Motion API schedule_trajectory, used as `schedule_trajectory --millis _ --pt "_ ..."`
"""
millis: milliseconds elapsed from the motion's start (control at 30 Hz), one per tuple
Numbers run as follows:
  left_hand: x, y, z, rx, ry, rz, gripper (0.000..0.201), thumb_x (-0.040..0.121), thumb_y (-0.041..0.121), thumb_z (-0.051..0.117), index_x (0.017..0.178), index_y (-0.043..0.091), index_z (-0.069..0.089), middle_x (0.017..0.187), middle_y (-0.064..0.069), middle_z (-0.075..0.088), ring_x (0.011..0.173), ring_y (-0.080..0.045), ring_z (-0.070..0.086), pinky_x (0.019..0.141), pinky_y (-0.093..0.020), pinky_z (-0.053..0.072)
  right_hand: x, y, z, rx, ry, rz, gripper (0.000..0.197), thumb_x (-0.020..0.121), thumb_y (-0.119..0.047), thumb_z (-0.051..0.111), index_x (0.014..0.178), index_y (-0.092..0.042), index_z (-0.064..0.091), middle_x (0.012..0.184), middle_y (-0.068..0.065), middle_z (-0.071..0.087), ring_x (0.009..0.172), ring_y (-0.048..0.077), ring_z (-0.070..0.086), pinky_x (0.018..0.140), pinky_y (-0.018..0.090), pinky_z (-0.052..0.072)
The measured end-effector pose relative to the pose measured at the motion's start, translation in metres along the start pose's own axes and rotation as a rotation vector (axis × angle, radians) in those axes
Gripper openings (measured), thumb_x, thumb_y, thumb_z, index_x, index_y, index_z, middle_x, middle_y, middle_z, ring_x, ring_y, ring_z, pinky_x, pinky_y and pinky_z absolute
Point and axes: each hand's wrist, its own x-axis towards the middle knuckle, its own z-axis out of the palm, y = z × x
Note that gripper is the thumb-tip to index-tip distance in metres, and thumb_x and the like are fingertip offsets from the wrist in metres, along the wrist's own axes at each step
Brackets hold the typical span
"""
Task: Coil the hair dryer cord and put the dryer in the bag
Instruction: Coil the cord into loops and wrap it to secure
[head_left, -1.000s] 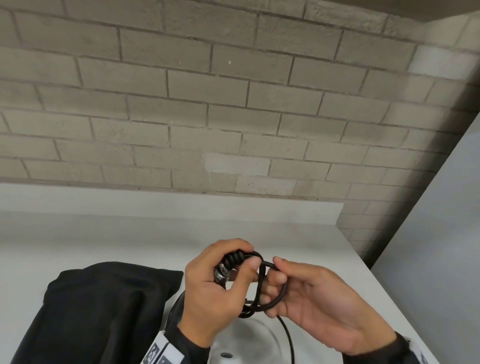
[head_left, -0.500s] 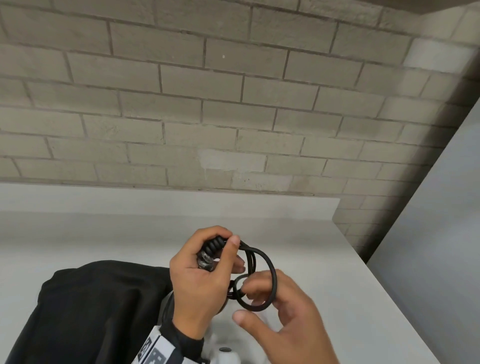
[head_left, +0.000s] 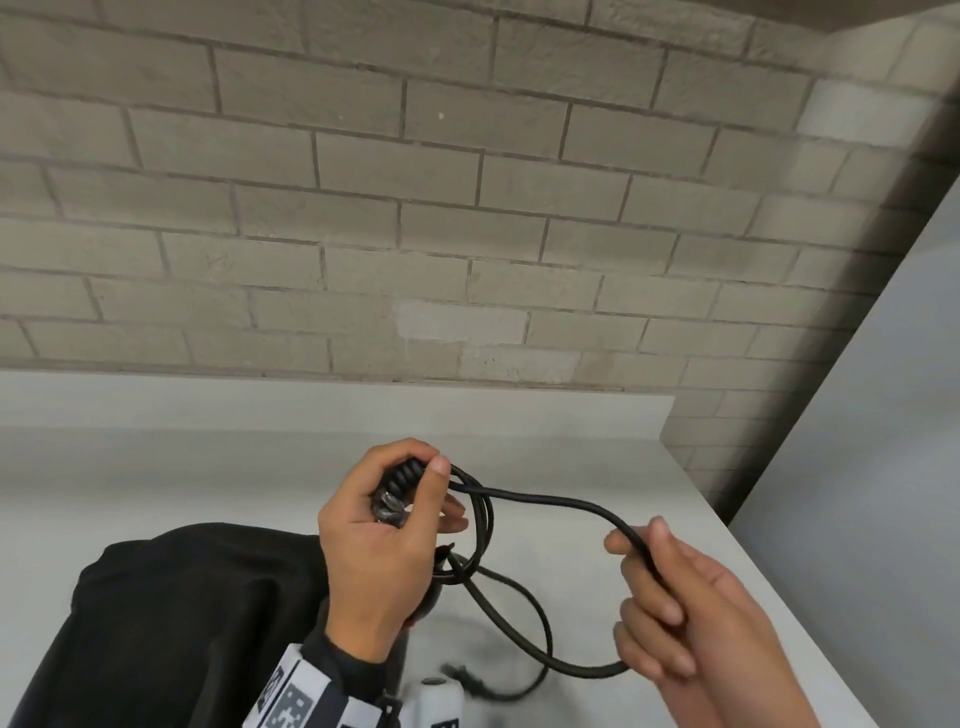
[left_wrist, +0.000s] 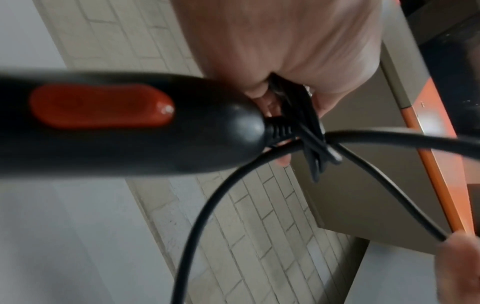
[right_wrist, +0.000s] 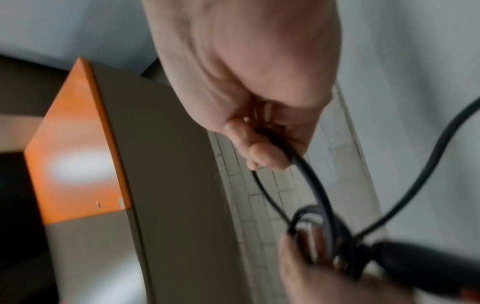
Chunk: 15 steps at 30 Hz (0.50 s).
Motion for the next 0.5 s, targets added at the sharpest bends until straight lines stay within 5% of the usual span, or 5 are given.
schedule_trajectory --millis 167,267,333,400,500 --pt "-0.003 0.0 0.006 0.001 0.015 -0.033 0.004 0.083 0.015 0.068 0.086 0.012 0.068 0.069 -0.01 0.062 0.052 -0.029 0.066 0.049 -0.041 0.059 0.006 0.04 -0.014 -0.69 0.242 -0.503 0.054 0.053 -0.05 0.09 0.099 -0.031 0.068 0.08 0.002 0.065 0.071 0.022 0.063 0.068 0.02 0.052" --pt "-0.002 -0.002 0.006 0.012 0.026 -0.05 0.003 0.084 0.016 0.067 0.087 0.014 0.068 0.067 -0.008 0.062 0.052 -0.029 0.066 0.049 -0.043 0.06 0.005 0.065 -0.008 -1.022 0.589 -1.005 0.041 0.069 -0.026 0.074 0.105 -0.011 0.064 0.104 0.005 0.058 0.098 0.009 0.057 0.086 0.02 0.046" --pt "-0.002 -0.002 0.008 0.019 0.032 -0.053 0.002 0.085 0.017 0.067 0.087 0.016 0.068 0.067 -0.007 0.062 0.051 -0.028 0.066 0.05 -0.045 0.06 -0.002 0.077 0.011 -1.06 0.426 -1.267 0.017 0.074 -0.018 0.067 0.09 -0.016 0.061 0.095 -0.005 0.055 0.093 -0.003 0.052 0.086 0.01 0.04" --pt "-0.004 -0.002 0.011 0.023 0.026 -0.057 0.002 0.085 0.019 0.067 0.086 0.019 0.068 0.067 -0.005 0.062 0.05 -0.028 0.065 0.05 -0.045 0.06 -0.008 0.085 0.03 -1.059 0.183 -1.165 0.006 0.084 -0.028 0.061 0.089 -0.027 0.056 0.089 -0.014 0.057 0.085 -0.004 0.054 0.079 0.005 0.04" --pt "-0.007 -0.002 0.014 0.032 0.009 -0.06 0.004 0.085 0.019 0.067 0.087 0.016 0.068 0.069 -0.004 0.064 0.05 -0.027 0.066 0.05 -0.047 0.059 -0.005 0.095 0.04 -1.081 0.161 -0.71 0.024 0.078 -0.052 0.058 0.098 -0.045 0.047 0.092 -0.022 0.058 0.091 -0.007 0.056 0.074 -0.001 0.038"
